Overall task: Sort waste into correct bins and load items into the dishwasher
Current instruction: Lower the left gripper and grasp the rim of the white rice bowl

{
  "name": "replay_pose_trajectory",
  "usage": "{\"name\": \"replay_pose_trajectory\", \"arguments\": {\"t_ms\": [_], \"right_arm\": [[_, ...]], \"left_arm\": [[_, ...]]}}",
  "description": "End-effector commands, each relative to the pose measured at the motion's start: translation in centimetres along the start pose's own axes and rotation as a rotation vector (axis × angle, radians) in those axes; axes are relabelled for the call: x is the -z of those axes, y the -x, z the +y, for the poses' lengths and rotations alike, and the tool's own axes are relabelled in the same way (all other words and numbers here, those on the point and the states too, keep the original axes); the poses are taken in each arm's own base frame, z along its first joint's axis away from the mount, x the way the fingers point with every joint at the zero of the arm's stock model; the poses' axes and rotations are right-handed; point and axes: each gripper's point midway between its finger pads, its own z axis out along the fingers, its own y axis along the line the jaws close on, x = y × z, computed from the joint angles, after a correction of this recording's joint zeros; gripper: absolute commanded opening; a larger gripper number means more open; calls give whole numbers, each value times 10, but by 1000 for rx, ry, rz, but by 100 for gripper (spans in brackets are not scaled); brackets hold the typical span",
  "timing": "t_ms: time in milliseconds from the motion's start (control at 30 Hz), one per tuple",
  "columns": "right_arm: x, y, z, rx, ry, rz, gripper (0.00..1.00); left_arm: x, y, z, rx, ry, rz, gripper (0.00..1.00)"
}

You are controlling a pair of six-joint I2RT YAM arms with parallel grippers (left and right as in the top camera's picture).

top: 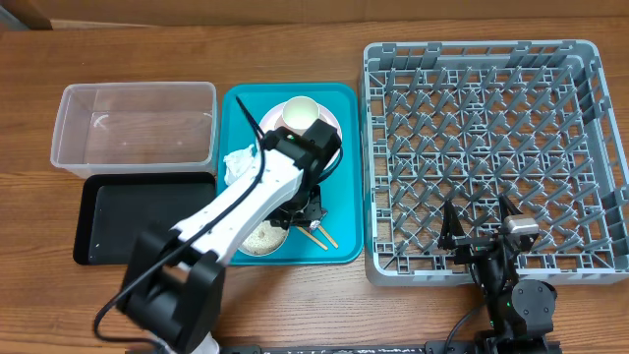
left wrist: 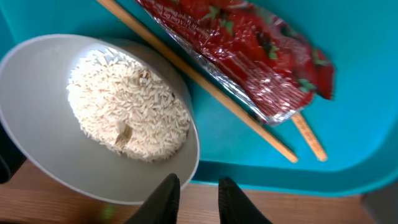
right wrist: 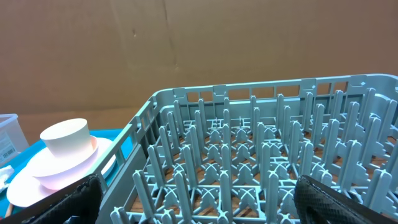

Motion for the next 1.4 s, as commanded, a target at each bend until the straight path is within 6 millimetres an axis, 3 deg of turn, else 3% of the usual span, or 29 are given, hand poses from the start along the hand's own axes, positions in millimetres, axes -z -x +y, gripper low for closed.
{"name": "replay_pose_trajectory", "arguments": {"t_ms": [0,133,467,600,733,900,1033,1100,1133,1233,1367], "right_arm": [[0,-1,0,-7,1,-6,100],[0,-1,0,-7,1,-6,100],[0,-1,0,-7,1,-6,100],[0,-1,0,-7,1,-6,100],[0,-1,0,-7,1,-6,100],[0,-1,0,-7,1,-6,100],[0,-1,0,-7,1,-6,100],[0,-1,0,-7,1,-6,100],[0,-1,0,-7,1,-6,100],[0,-1,0,-7,1,-6,100],[0,-1,0,-7,1,-6,100]], "left_arm": [[-16,-2,3,-17,50,39,20],[-23,1,7,-31,83,43,19],[-23,14,5,-48,88,-17,29],[-21,16,4,-119,83,-19,4],[-9,19,3,-114,75,-31,4],[26,25,1,-109,17,-123,4],[55,23,12,-102,-20,-184,8],[64,18,18,-95,-26,-196,18],[68,14,21,-95,-25,-194,28],[65,11,20,-100,-23,-182,35],[50,12,17,-106,-21,-179,31]]}}
